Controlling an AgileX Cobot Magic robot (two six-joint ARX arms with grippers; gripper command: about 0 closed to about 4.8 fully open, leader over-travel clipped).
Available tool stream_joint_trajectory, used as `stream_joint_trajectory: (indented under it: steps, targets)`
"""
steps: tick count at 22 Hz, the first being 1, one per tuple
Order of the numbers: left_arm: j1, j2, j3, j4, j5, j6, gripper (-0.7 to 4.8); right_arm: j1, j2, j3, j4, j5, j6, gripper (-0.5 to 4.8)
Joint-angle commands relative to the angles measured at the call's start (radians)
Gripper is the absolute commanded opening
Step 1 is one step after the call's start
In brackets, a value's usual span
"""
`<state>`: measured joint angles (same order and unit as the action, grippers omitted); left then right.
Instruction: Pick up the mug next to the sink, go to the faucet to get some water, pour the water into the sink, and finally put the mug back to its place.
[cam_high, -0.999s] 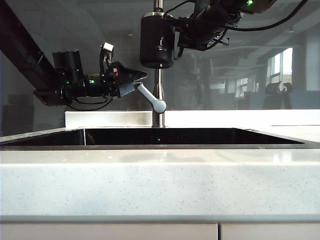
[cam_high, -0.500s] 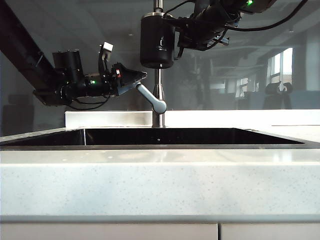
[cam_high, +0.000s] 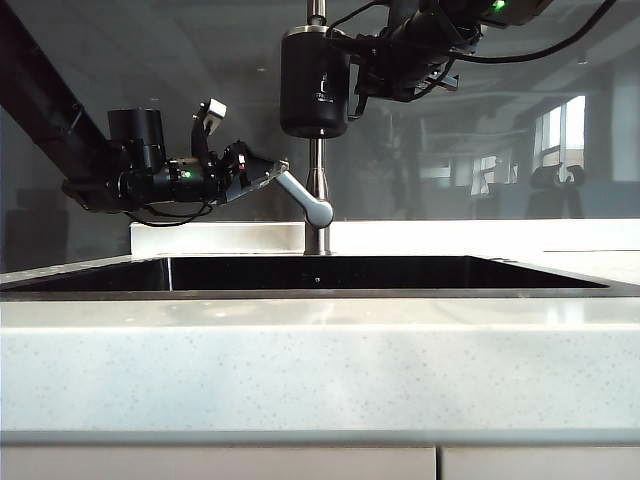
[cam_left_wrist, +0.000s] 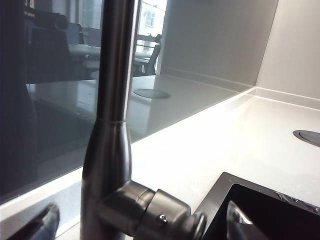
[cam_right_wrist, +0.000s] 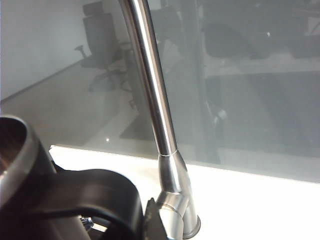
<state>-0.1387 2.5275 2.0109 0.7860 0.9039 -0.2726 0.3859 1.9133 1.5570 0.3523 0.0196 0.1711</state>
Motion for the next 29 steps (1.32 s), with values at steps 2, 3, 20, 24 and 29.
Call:
stream_joint_trajectory:
  steps: [2,3,20,24,29]
  targets:
    - [0.001,-0.005,0.004,0.003,-0.004,0.015,4.28,0.001,-0.011,0.012,0.049,0.004,0.008,-0.06]
    - [0.001,-0.005,0.004,0.003,-0.008,0.015,4.28,0.001,-0.011,0.012,0.049,0.003,0.008,-0.06]
    - [0.002,-0.005,0.004,-0.031,-0.251,0.038,4.27,0.001,-0.011,0.012,0.049,0.004,0.008,-0.06]
    - [0.008,-0.005,0.004,-0.030,-0.264,0.038,4.27,0.001,-0.011,0.012,0.049,0.004,0.008,-0.06]
    - [0.027,-0.005,0.004,-0.040,-0.267,0.026,4.27,0.001,-0.011,0.012,0.049,0.004,0.008,-0.06]
